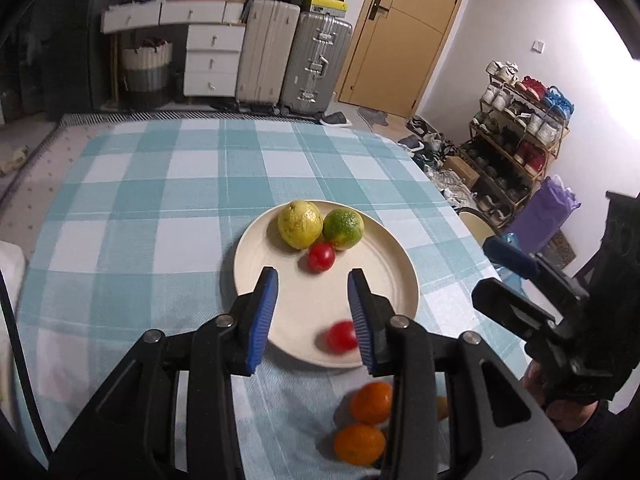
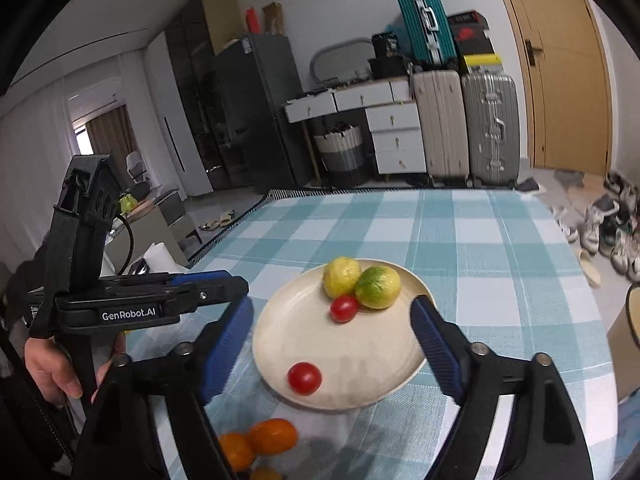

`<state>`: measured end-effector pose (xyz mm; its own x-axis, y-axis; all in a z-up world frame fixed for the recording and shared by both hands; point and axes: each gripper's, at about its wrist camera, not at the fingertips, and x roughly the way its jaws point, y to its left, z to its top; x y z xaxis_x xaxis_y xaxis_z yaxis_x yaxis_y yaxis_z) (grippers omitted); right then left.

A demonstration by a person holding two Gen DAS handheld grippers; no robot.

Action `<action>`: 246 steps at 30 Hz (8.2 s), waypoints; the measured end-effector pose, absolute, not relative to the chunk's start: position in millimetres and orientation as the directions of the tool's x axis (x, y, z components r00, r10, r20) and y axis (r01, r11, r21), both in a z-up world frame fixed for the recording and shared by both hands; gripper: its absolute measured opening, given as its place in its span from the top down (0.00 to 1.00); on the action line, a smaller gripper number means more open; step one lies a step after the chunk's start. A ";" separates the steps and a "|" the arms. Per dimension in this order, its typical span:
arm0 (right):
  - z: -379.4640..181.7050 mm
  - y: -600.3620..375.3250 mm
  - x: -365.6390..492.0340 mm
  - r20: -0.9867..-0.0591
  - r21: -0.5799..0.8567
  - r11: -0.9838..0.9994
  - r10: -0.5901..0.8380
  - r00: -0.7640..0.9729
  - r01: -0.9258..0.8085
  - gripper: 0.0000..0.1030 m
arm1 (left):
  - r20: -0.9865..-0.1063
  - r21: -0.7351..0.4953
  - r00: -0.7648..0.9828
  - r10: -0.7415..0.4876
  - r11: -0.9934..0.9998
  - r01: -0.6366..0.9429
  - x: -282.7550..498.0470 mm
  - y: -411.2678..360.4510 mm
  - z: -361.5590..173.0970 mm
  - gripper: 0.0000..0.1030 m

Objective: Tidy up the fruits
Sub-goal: 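Lower both tomatoes onto the plate and open both tools, then pull both tools back from the plate toward the oranges, then grasp an orange with the left tool while the right tool grasps another orange, then carry both oranges over the cream plate and lower them onto it, then open both tools to release the oranges on the plate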

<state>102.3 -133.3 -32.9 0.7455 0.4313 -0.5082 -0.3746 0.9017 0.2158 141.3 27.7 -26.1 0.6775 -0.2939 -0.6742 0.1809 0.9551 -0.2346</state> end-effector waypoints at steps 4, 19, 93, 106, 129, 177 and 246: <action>-22.8 -128.4 80.6 -0.479 0.182 0.904 0.424 0.768 -0.386 0.15 | -0.645 -0.210 0.712 -0.278 0.960 0.185 113.9 20.8 -10.3 0.39; 10.2 -134.4 15.9 -0.382 0.176 0.912 0.411 0.828 -0.371 0.02 | -0.596 -0.158 0.783 -0.176 0.982 0.101 46.1 27.7 17.3 0.01; -84.6 -163.9 18.7 -0.541 0.391 0.866 0.491 0.682 -0.314 0.01 | -0.744 -0.505 0.408 -0.529 0.845 0.174 73.2 18.2 -131.3 0.64; -94.9 -141.7 36.0 -0.597 0.402 0.858 0.510 0.619 -0.320 0.01 | -0.731 -0.476 0.488 -0.476 0.869 0.135 62.1 52.9 -109.1 0.64; -122.5 -99.9 71.8 -0.667 0.416 0.843 0.537 0.517 -0.340 0.01 | -0.731 -0.475 0.507 -0.457 0.874 0.103 60.6 81.5 -107.1 0.64; -86.5 -143.8 118.0 -0.576 0.514 0.796 0.596 0.560 -0.319 0.60 | -0.710 -0.439 0.558 -0.429 0.890 0.126 145.2 56.2 -79.2 0.64; -49.0 -145.6 87.0 -0.592 0.327 0.916 0.391 0.705 -0.233 0.16 | -0.709 -0.253 0.656 -0.259 0.962 0.107 120.6 14.6 -47.5 0.15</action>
